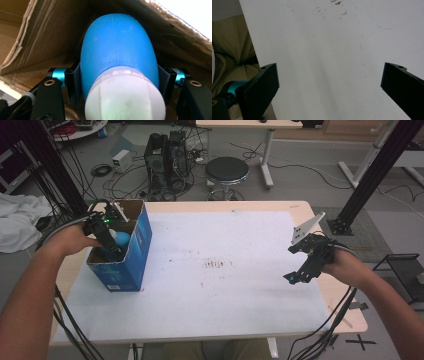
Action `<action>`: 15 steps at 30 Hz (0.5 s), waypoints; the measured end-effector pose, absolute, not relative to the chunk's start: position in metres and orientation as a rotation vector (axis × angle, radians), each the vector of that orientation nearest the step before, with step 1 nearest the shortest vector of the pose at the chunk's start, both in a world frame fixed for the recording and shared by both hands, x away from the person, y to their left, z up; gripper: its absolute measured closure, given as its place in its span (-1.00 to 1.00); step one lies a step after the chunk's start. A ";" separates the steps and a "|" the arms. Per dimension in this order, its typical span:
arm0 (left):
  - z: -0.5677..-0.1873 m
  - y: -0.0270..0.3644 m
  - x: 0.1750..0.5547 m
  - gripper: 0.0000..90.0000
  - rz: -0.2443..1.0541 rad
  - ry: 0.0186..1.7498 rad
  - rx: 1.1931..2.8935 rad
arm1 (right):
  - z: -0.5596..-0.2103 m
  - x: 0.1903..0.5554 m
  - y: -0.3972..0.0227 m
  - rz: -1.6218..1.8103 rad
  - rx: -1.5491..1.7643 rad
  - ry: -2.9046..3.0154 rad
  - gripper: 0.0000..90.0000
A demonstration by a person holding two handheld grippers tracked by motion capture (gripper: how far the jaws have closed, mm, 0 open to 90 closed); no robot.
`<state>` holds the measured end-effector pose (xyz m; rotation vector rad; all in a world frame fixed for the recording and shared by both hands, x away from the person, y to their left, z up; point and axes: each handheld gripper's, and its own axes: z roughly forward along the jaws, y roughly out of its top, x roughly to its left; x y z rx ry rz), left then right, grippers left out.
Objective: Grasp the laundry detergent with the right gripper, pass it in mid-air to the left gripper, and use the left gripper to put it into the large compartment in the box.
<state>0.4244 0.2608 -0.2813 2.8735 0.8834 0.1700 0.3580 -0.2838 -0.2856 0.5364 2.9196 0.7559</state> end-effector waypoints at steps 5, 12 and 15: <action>-0.278 0.263 0.430 -0.18 0.129 0.847 2.920 | -0.285 0.357 -0.284 0.763 0.551 2.915 -0.98; -0.278 0.265 0.430 -0.26 0.146 0.876 2.884 | -0.284 0.357 -0.284 0.777 0.538 2.913 -0.98; -0.274 0.267 0.428 -0.26 0.169 0.900 2.823 | -0.284 0.356 -0.284 0.772 0.542 2.913 -0.98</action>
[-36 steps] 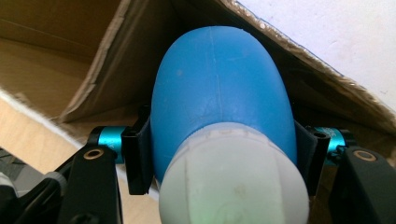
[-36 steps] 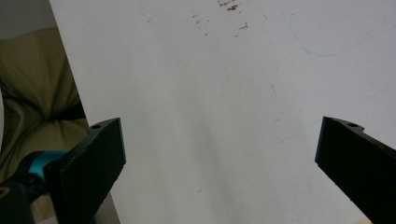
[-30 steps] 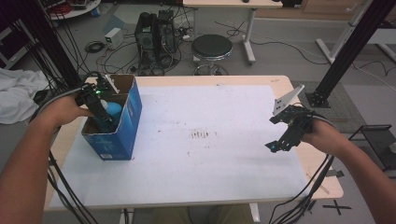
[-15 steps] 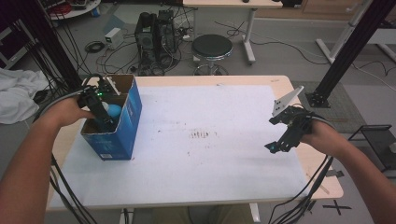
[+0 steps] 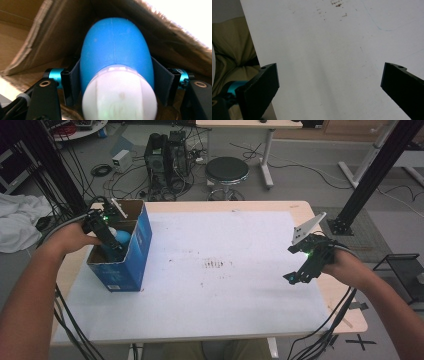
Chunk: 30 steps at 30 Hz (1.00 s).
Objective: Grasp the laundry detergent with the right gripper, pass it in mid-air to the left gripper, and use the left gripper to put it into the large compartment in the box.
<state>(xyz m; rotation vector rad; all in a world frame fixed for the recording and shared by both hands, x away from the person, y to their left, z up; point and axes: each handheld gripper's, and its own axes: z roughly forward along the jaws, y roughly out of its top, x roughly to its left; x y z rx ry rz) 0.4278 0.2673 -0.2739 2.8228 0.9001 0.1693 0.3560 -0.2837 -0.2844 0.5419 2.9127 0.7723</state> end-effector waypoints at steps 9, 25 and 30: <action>-0.254 0.275 0.421 -0.26 0.212 0.902 2.781 | -0.283 0.355 -0.282 0.769 0.534 2.909 -0.98; -0.207 0.261 0.402 -0.37 0.192 0.861 2.745 | -0.280 0.353 -0.280 0.783 0.518 2.899 -0.98; -0.193 0.249 0.394 -0.37 0.205 0.873 2.659 | -0.280 0.352 -0.281 0.788 0.523 2.893 -0.98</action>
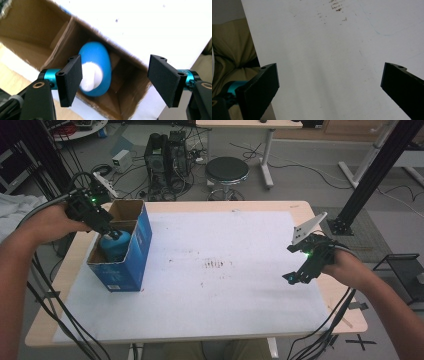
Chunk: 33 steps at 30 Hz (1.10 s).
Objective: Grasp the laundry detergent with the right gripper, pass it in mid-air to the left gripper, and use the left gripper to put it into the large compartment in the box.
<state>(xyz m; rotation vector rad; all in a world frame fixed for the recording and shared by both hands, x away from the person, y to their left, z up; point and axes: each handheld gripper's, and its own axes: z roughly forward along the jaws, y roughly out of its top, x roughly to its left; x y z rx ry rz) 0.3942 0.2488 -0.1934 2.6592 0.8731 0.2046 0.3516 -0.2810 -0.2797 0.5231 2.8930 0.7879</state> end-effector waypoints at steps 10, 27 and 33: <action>-0.177 0.212 0.394 -0.37 0.194 0.758 2.625 | -0.277 0.350 -0.282 0.798 0.522 2.877 -0.98; -0.187 0.122 0.403 -0.38 0.154 0.487 2.702 | -0.275 0.347 -0.281 0.809 0.511 2.869 -0.98; -0.191 0.102 0.407 -0.63 0.145 0.425 2.736 | -0.274 0.346 -0.280 0.809 0.514 2.875 -0.98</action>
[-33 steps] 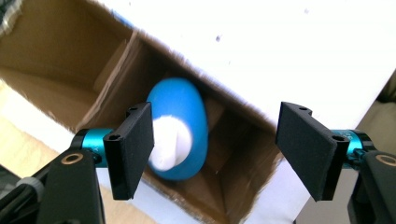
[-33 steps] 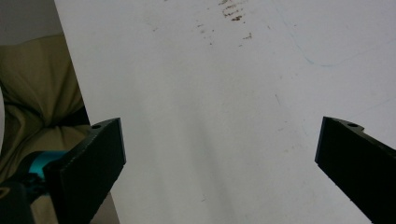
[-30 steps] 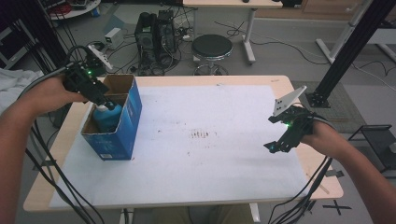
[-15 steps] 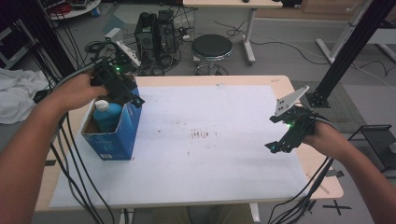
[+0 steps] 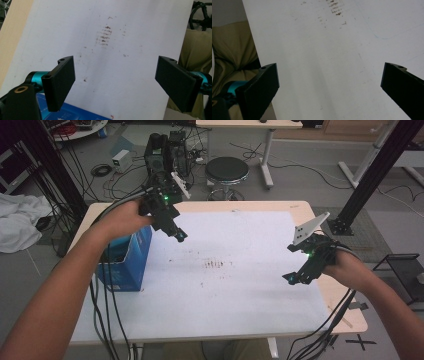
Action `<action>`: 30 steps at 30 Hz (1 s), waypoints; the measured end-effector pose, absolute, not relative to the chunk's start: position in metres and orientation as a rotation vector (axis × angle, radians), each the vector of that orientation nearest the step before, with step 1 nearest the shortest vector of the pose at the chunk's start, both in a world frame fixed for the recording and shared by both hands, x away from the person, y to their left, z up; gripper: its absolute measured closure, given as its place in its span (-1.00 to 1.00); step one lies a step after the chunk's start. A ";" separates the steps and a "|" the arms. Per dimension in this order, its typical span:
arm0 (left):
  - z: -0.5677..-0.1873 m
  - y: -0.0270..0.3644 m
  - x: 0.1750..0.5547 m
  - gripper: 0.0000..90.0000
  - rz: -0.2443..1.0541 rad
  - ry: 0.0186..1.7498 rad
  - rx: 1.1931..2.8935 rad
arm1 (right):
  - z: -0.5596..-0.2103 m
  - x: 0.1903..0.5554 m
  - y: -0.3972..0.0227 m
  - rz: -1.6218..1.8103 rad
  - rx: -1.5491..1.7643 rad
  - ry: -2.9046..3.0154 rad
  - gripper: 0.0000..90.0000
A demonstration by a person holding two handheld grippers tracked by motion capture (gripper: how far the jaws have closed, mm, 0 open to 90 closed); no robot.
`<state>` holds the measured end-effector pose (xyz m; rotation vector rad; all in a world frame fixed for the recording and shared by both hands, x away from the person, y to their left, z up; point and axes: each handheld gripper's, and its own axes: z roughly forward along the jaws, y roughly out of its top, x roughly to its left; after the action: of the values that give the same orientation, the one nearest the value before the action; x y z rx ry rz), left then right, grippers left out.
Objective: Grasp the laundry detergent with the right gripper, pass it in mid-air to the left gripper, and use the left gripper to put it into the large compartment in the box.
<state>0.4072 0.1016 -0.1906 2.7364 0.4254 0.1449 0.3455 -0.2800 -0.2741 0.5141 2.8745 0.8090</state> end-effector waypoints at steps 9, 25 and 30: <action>-0.196 0.088 0.411 -0.63 0.192 0.415 2.736 | -0.273 0.347 -0.279 0.809 0.504 2.871 -0.98; -0.209 0.066 0.420 -0.63 0.190 0.328 2.785 | -0.271 0.355 -0.273 0.805 0.523 2.878 -0.98; -0.214 0.055 0.411 -0.63 0.153 0.288 2.809 | -0.270 0.356 -0.273 0.800 0.520 2.887 -0.98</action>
<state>0.4111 0.0554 -0.2137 2.8094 0.2877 0.1527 0.3564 -0.2730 -0.2697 0.5196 2.8873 0.8002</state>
